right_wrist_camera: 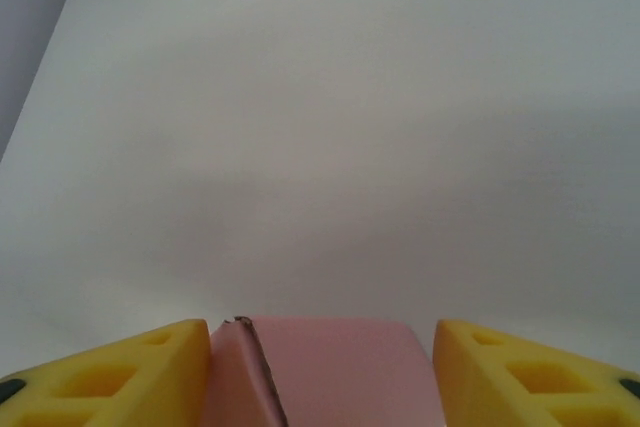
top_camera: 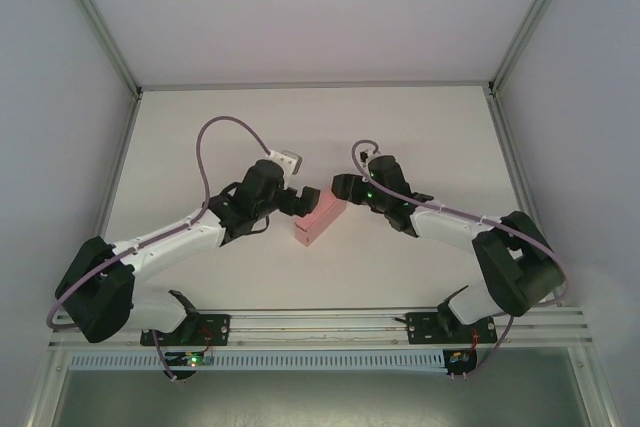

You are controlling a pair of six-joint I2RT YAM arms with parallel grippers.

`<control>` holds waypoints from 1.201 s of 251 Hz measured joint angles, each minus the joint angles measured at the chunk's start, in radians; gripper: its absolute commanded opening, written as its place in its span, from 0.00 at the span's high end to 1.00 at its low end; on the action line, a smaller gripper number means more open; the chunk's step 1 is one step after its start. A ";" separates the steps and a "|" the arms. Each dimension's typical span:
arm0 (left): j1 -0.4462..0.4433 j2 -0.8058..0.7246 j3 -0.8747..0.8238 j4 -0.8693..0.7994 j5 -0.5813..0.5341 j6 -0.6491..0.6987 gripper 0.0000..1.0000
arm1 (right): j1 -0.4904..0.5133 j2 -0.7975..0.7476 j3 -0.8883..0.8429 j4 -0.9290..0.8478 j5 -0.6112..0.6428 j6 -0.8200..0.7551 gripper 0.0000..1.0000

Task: Assemble paper box

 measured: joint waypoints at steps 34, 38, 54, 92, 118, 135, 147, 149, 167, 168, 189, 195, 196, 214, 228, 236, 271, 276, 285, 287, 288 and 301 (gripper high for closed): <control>0.001 0.072 0.085 -0.069 0.103 0.054 0.00 | -0.033 -0.032 0.000 -0.006 -0.013 0.005 0.25; 0.001 0.080 0.091 -0.076 0.114 0.058 0.00 | -0.037 -0.039 0.000 -0.006 -0.016 0.003 0.25; 0.001 0.122 0.126 -0.119 0.165 0.085 0.00 | -0.053 -0.065 0.000 -0.006 -0.025 0.004 0.23; 0.001 0.227 0.204 -0.209 0.243 0.126 0.00 | -0.090 -0.136 0.000 -0.004 -0.049 0.005 0.02; 0.001 0.249 0.216 -0.240 0.281 0.137 0.00 | -0.095 -0.159 0.005 -0.017 -0.083 -0.026 0.02; 0.001 0.248 0.216 -0.255 0.297 0.142 0.00 | -0.094 -0.160 0.028 -0.069 -0.119 -0.088 0.02; 0.001 0.246 0.216 -0.262 0.300 0.145 0.00 | -0.093 -0.162 0.048 -0.110 -0.150 -0.158 0.02; 0.001 0.243 0.215 -0.263 0.300 0.145 0.00 | -0.093 -0.163 0.051 -0.117 -0.156 -0.174 0.02; 0.001 0.221 0.198 -0.266 0.296 0.149 0.00 | -0.093 -0.175 0.077 -0.164 -0.205 -0.317 0.02; 0.001 0.219 0.196 -0.266 0.295 0.149 0.00 | -0.093 -0.176 0.078 -0.166 -0.206 -0.325 0.02; 0.002 0.156 0.149 -0.268 0.276 0.149 0.00 | -0.098 -0.185 0.106 -0.198 -0.271 -0.483 0.02; 0.002 0.138 0.136 -0.268 0.270 0.149 0.00 | -0.102 -0.183 0.117 -0.210 -0.306 -0.543 0.02; 0.002 0.135 0.135 -0.268 0.270 0.149 0.00 | -0.103 -0.182 0.119 -0.212 -0.311 -0.550 0.02; 0.002 0.086 0.103 -0.267 0.253 0.148 0.00 | -0.114 -0.160 0.172 -0.305 -0.438 -0.798 0.02; 0.002 0.055 0.084 -0.267 0.243 0.148 0.00 | -0.115 -0.126 0.237 -0.431 -0.513 -1.058 0.02; 0.005 0.043 0.076 -0.268 0.239 0.148 0.00 | -0.115 -0.098 0.279 -0.513 -0.548 -1.200 0.02; 0.011 0.019 0.062 -0.267 0.220 0.148 0.00 | -0.115 0.062 0.495 -0.845 -0.628 -1.685 0.02; 0.013 0.018 0.061 -0.267 0.217 0.148 0.00 | -0.115 0.089 0.529 -0.888 -0.630 -1.738 0.02; 0.014 0.016 0.059 -0.267 0.214 0.148 0.00 | -0.114 0.142 0.598 -0.971 -0.632 -1.839 0.02; 0.015 0.016 0.059 -0.267 0.214 0.148 0.00 | -0.114 0.152 0.613 -0.988 -0.632 -1.858 0.02; 0.015 0.015 0.058 -0.267 0.214 0.148 0.00 | -0.114 0.156 0.620 -0.996 -0.632 -1.866 0.02; 0.017 0.010 0.050 -0.267 0.209 0.148 0.00 | -0.111 0.228 0.704 -1.093 -0.628 -1.978 0.02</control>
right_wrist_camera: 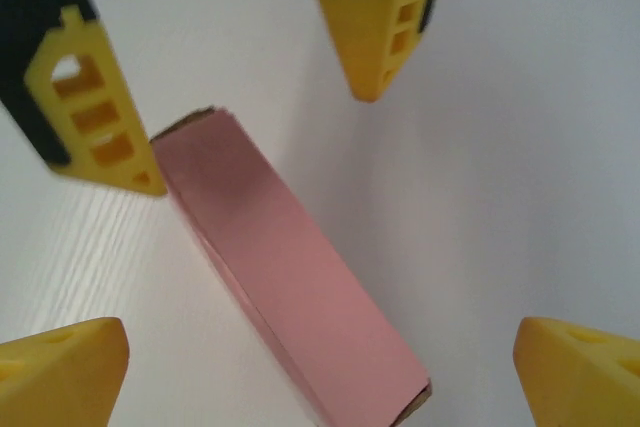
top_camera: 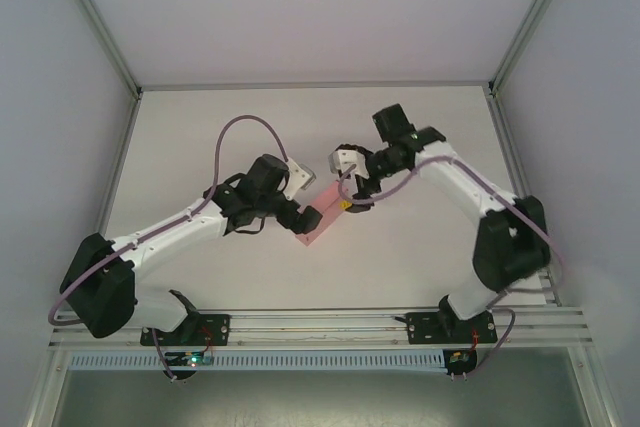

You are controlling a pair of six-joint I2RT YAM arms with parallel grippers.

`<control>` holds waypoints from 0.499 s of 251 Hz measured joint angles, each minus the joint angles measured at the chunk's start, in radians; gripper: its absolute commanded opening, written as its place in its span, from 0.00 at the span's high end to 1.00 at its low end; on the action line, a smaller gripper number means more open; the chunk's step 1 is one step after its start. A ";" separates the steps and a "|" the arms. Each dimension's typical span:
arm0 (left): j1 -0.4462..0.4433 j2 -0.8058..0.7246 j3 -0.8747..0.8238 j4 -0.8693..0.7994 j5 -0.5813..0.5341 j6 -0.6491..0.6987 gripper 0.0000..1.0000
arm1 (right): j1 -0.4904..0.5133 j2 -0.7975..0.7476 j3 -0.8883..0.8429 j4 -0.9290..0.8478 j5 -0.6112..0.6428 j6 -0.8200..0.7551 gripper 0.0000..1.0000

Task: Assemble paper box

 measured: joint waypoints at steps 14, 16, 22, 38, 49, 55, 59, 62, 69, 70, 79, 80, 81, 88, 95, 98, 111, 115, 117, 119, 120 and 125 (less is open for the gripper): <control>0.003 -0.005 -0.008 0.000 -0.003 0.000 0.00 | 0.010 0.072 0.084 -0.093 0.015 -0.088 0.02; 0.004 -0.006 -0.010 0.000 -0.003 0.000 0.00 | 0.011 0.087 0.097 -0.107 0.019 -0.101 0.02; 0.005 -0.008 -0.013 0.000 -0.005 0.000 0.00 | 0.016 0.114 0.126 -0.138 0.027 -0.126 0.02; 0.009 -0.009 -0.017 0.000 -0.011 -0.001 0.00 | 0.036 0.187 0.188 -0.200 0.054 -0.180 0.01; 0.011 -0.009 -0.019 0.000 -0.014 -0.001 0.00 | 0.051 0.223 0.207 -0.220 0.069 -0.203 0.02; 0.011 -0.010 -0.019 0.000 -0.015 -0.001 0.00 | 0.061 0.239 0.210 -0.227 0.076 -0.212 0.02; 0.011 -0.010 -0.019 0.000 -0.014 -0.001 0.00 | 0.066 0.246 0.210 -0.229 0.081 -0.214 0.02; 0.012 -0.010 -0.019 0.000 -0.015 -0.001 0.00 | 0.069 0.251 0.210 -0.230 0.085 -0.216 0.02; 0.012 -0.010 -0.020 0.000 -0.014 -0.002 0.00 | 0.077 0.263 0.210 -0.231 0.095 -0.218 0.03; 0.012 -0.010 -0.021 0.000 -0.014 -0.002 0.00 | 0.078 0.264 0.210 -0.231 0.095 -0.218 0.03; 0.012 -0.011 -0.023 0.000 -0.014 -0.003 0.00 | 0.085 0.273 0.208 -0.222 0.105 -0.216 0.04; 0.012 -0.011 -0.023 0.000 -0.014 -0.003 0.00 | 0.086 0.273 0.208 -0.220 0.105 -0.216 0.05; 0.012 -0.012 -0.024 -0.001 -0.015 -0.003 0.00 | 0.087 0.274 0.207 -0.220 0.107 -0.216 0.05; 0.014 -0.016 -0.030 0.000 -0.014 -0.004 0.00 | 0.090 0.277 0.205 -0.211 0.117 -0.212 0.06; 0.016 -0.019 -0.034 0.000 -0.014 -0.004 0.00 | 0.094 0.278 0.200 -0.197 0.126 -0.207 0.08; 0.016 -0.019 -0.035 0.000 -0.014 -0.004 0.00 | 0.096 0.278 0.199 -0.192 0.129 -0.201 0.09; 0.017 -0.021 -0.038 0.000 -0.014 -0.006 0.00 | 0.101 0.278 0.190 -0.168 0.149 -0.194 0.13; 0.017 -0.022 -0.038 0.000 -0.014 -0.007 0.00 | 0.103 0.278 0.187 -0.161 0.153 -0.189 0.15; 0.017 -0.022 -0.038 0.000 -0.014 -0.007 0.00 | 0.104 0.278 0.184 -0.158 0.156 -0.191 0.16; 0.017 -0.022 -0.038 0.000 -0.014 -0.008 0.00 | 0.104 0.278 0.182 -0.153 0.160 -0.190 0.16; 0.017 -0.022 -0.038 0.000 -0.014 -0.008 0.00 | 0.104 0.278 0.180 -0.152 0.161 -0.190 0.17; 0.017 -0.023 -0.038 0.000 -0.014 -0.008 0.00 | 0.108 0.278 0.173 -0.142 0.169 -0.185 0.20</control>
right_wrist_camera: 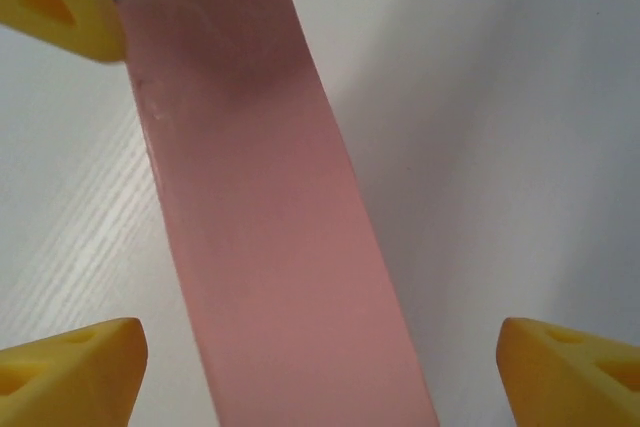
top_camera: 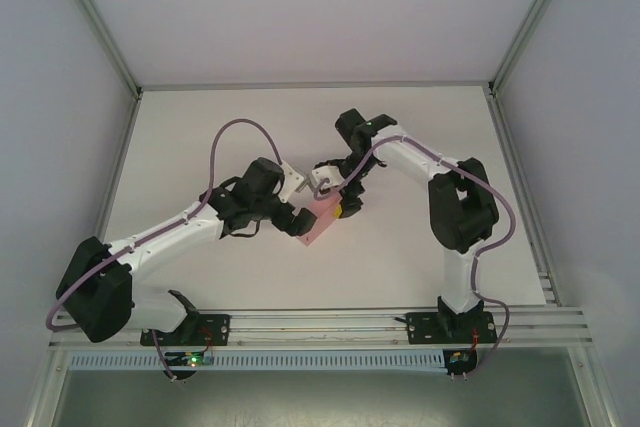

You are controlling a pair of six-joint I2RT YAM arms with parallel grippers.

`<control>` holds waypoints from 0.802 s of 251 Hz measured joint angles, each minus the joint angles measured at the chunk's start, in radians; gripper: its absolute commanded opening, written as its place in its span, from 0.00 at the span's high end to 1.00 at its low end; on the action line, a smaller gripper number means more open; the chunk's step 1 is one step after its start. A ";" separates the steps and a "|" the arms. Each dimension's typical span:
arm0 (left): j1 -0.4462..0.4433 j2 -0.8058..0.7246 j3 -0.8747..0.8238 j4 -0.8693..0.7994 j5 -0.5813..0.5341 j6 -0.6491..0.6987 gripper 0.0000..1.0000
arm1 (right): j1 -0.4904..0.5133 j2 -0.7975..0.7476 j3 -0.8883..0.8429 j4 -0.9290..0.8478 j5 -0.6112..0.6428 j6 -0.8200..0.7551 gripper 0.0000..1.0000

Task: Assemble paper box

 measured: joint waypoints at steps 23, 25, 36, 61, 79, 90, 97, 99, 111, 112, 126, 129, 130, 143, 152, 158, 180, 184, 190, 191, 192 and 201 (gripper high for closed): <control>0.000 -0.003 -0.002 0.000 -0.001 -0.003 0.00 | 0.003 0.000 -0.041 0.036 0.028 0.023 0.31; 0.000 -0.004 -0.002 0.000 0.000 -0.003 0.00 | 0.003 0.000 -0.045 0.039 0.032 0.020 0.32; 0.000 -0.009 -0.008 0.002 0.000 -0.004 0.00 | 0.003 -0.002 -0.068 0.056 0.042 0.028 0.38; 0.000 -0.024 -0.023 0.005 -0.001 -0.008 0.00 | 0.003 -0.017 -0.124 0.090 0.066 0.044 0.63; 0.000 -0.033 -0.032 0.006 -0.004 -0.008 0.00 | 0.002 -0.049 -0.162 0.121 0.075 0.075 0.71; 0.000 -0.035 -0.032 0.006 -0.007 -0.011 0.00 | 0.000 -0.074 -0.183 0.144 0.080 0.082 0.74; 0.000 -0.037 -0.032 0.006 -0.010 -0.012 0.00 | -0.002 -0.093 -0.197 0.161 0.083 0.095 0.74; 0.000 -0.037 -0.032 0.006 -0.012 -0.013 0.00 | -0.002 -0.098 -0.200 0.164 0.083 0.097 0.74; 0.001 -0.042 -0.032 0.006 -0.021 -0.015 0.00 | -0.007 -0.135 -0.221 0.195 0.089 0.120 0.74; 0.001 -0.042 -0.032 0.006 -0.023 -0.016 0.00 | -0.007 -0.138 -0.223 0.198 0.090 0.122 0.73; 0.001 -0.052 -0.033 0.006 -0.030 -0.019 0.00 | -0.014 -0.191 -0.254 0.249 0.106 0.150 0.71; 0.001 -0.056 -0.034 0.006 -0.032 -0.020 0.00 | -0.014 -0.202 -0.261 0.261 0.113 0.157 0.71; 0.001 -0.056 -0.035 0.006 -0.032 -0.020 0.00 | -0.015 -0.205 -0.264 0.265 0.114 0.160 0.71; 0.001 -0.076 -0.043 0.008 -0.036 -0.023 0.00 | -0.020 -0.257 -0.301 0.333 0.149 0.198 0.70; 0.001 -0.094 -0.052 0.008 -0.041 -0.026 0.00 | -0.025 -0.295 -0.335 0.398 0.188 0.232 0.72; 0.001 -0.106 -0.058 0.008 -0.044 -0.027 0.00 | -0.026 -0.320 -0.360 0.448 0.219 0.257 0.71; 0.001 -0.148 -0.078 0.008 -0.061 -0.039 0.00 | -0.026 -0.373 -0.448 0.655 0.363 0.333 0.73; 0.001 -0.155 -0.080 0.008 -0.066 -0.042 0.00 | -0.026 -0.376 -0.464 0.705 0.397 0.346 0.72; 0.001 -0.163 -0.082 0.008 -0.076 -0.047 0.00 | -0.026 -0.375 -0.480 0.761 0.441 0.361 0.72; 0.001 -0.164 -0.082 0.008 -0.076 -0.048 0.00 | -0.026 -0.375 -0.482 0.769 0.447 0.363 0.72; 0.001 -0.165 -0.083 0.008 -0.077 -0.050 0.00 | -0.026 -0.374 -0.484 0.778 0.454 0.364 0.72; 0.001 -0.174 -0.084 0.008 -0.094 -0.063 0.00 | -0.026 -0.362 -0.503 0.864 0.521 0.383 0.73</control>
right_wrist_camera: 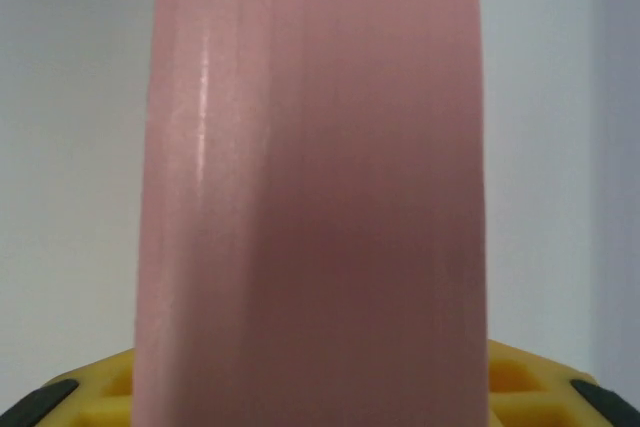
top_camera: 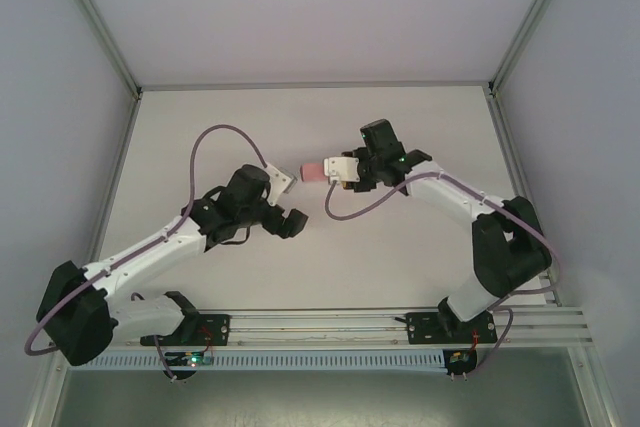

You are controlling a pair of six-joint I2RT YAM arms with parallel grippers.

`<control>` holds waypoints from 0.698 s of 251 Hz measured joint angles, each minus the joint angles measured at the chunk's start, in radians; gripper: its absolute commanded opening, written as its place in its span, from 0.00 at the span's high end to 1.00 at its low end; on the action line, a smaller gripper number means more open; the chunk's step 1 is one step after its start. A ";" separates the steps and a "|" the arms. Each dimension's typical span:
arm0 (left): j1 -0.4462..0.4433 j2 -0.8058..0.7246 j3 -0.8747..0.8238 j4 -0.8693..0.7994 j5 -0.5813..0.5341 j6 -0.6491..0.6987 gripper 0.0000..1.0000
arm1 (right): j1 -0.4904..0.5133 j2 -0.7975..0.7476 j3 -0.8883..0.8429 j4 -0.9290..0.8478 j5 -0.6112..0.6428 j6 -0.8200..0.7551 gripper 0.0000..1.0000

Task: Assemble paper box

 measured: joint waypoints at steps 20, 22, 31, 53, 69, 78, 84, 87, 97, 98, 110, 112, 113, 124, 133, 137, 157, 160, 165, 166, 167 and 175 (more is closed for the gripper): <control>0.000 -0.015 -0.001 0.001 -0.022 -0.029 0.00 | 0.003 0.045 -0.030 0.175 0.119 0.029 0.72; 0.000 -0.016 -0.001 0.001 -0.023 -0.031 0.00 | 0.003 0.048 -0.032 0.189 0.127 0.031 0.72; 0.000 -0.023 -0.005 0.005 -0.029 -0.040 0.00 | 0.006 0.069 -0.048 0.257 0.160 0.039 0.71; 0.000 -0.043 -0.024 0.022 -0.041 -0.061 0.00 | 0.011 0.115 -0.089 0.393 0.195 0.051 0.67; 0.000 -0.057 -0.038 0.029 -0.043 -0.069 0.00 | 0.017 0.142 -0.118 0.458 0.192 0.052 0.61; 0.000 -0.063 -0.045 0.035 -0.046 -0.074 0.00 | 0.021 0.151 -0.135 0.480 0.180 0.045 0.61; 0.000 -0.066 -0.048 0.037 -0.049 -0.077 0.00 | 0.025 0.155 -0.148 0.494 0.169 0.037 0.61; 0.000 -0.068 -0.050 0.038 -0.050 -0.077 0.00 | 0.027 0.156 -0.154 0.499 0.164 0.032 0.61; 0.000 -0.070 -0.053 0.043 -0.058 -0.080 0.00 | 0.035 0.159 -0.172 0.510 0.150 0.018 0.59; 0.000 -0.071 -0.053 0.043 -0.059 -0.081 0.00 | 0.035 0.159 -0.174 0.510 0.149 0.018 0.59; 0.000 -0.071 -0.056 0.048 -0.067 -0.084 0.00 | 0.048 0.160 -0.188 0.505 0.132 0.009 0.48; 0.000 -0.071 -0.057 0.049 -0.068 -0.085 0.00 | 0.051 0.160 -0.189 0.502 0.127 0.006 0.47; 0.000 -0.071 -0.057 0.049 -0.068 -0.085 0.00 | 0.053 0.160 -0.189 0.501 0.126 0.005 0.47; 0.000 -0.071 -0.060 0.052 -0.072 -0.087 0.00 | 0.062 0.160 -0.190 0.484 0.107 -0.003 0.47; 0.000 -0.071 -0.061 0.053 -0.075 -0.089 0.00 | 0.068 0.160 -0.189 0.472 0.092 -0.003 0.45; 0.000 -0.071 -0.061 0.053 -0.076 -0.090 0.00 | 0.069 0.160 -0.189 0.467 0.089 -0.005 0.43; 0.000 -0.071 -0.061 0.053 -0.083 -0.097 0.00 | 0.083 0.160 -0.189 0.438 0.080 -0.009 0.42; 0.000 -0.070 -0.061 0.053 -0.083 -0.097 0.00 | 0.086 0.160 -0.189 0.431 0.081 -0.008 0.41; 0.000 -0.071 -0.061 0.053 -0.085 -0.099 0.00 | 0.087 0.160 -0.189 0.423 0.083 -0.010 0.41; 0.000 -0.070 -0.061 0.053 -0.085 -0.099 0.00 | 0.087 0.160 -0.189 0.423 0.083 -0.011 0.41; 0.000 -0.070 -0.061 0.053 -0.086 -0.099 0.00 | 0.087 0.160 -0.189 0.422 0.083 -0.011 0.40; 0.000 -0.070 -0.061 0.053 -0.086 -0.100 0.00 | 0.093 0.160 -0.189 0.409 0.084 -0.012 0.39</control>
